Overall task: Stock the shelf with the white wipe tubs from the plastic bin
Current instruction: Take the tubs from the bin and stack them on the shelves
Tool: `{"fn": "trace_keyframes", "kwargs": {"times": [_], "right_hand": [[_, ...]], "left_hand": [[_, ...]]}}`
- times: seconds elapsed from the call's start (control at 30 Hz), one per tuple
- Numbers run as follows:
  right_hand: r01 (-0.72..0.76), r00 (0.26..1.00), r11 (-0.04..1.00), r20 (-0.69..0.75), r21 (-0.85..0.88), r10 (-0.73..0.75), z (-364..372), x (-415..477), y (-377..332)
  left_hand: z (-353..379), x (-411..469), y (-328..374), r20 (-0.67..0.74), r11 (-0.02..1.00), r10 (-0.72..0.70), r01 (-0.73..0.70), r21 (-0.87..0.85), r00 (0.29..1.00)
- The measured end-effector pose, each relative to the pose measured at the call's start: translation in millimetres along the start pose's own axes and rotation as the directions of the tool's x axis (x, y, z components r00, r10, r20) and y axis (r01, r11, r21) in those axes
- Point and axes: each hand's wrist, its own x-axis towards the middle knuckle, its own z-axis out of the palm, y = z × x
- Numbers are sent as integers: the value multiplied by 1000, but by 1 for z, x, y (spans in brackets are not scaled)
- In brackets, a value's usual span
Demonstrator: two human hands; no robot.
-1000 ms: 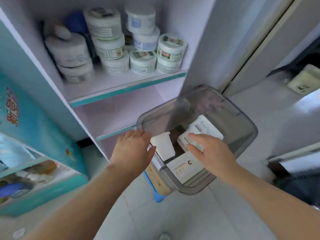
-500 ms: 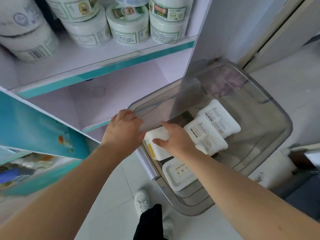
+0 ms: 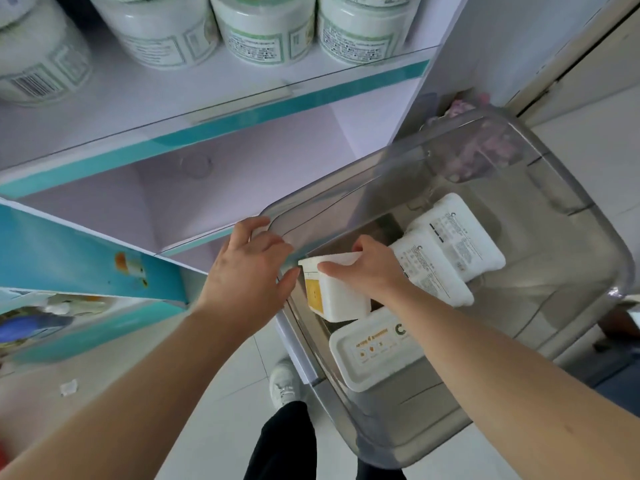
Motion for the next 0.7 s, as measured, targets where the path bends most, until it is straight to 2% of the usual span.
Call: {"fn": "trace_keyframes", "kwargs": {"times": [0.23, 0.33, 0.47, 0.53, 0.6, 0.7], "right_hand": [[47, 999, 996, 24, -79, -45, -42, -15, 9], [77, 997, 997, 0, -20, -77, -84, -34, 7], [243, 965, 963, 73, 120, -252, -144, -65, -8], [324, 931, 925, 109, 200, -350, -164, -79, -19], [400, 889, 883, 130, 247, -439, -179, -89, -32], [462, 827, 818, 166, 341, -537, -188, -102, -55]], "left_hand": [[4, -6, 16, -7, 997, -74, 74, 26, 997], [-4, -11, 32, 32, 987, -157, 158, -40, 987], [-22, -10, 53, 158, 926, -294, 323, -198, 942], [-36, -13, 61, 238, 846, -333, 400, -352, 912], [-53, -24, 64, 301, 687, -329, 445, -575, 895], [-75, -51, 66, 228, 457, -385, 400, -795, 894]]}}
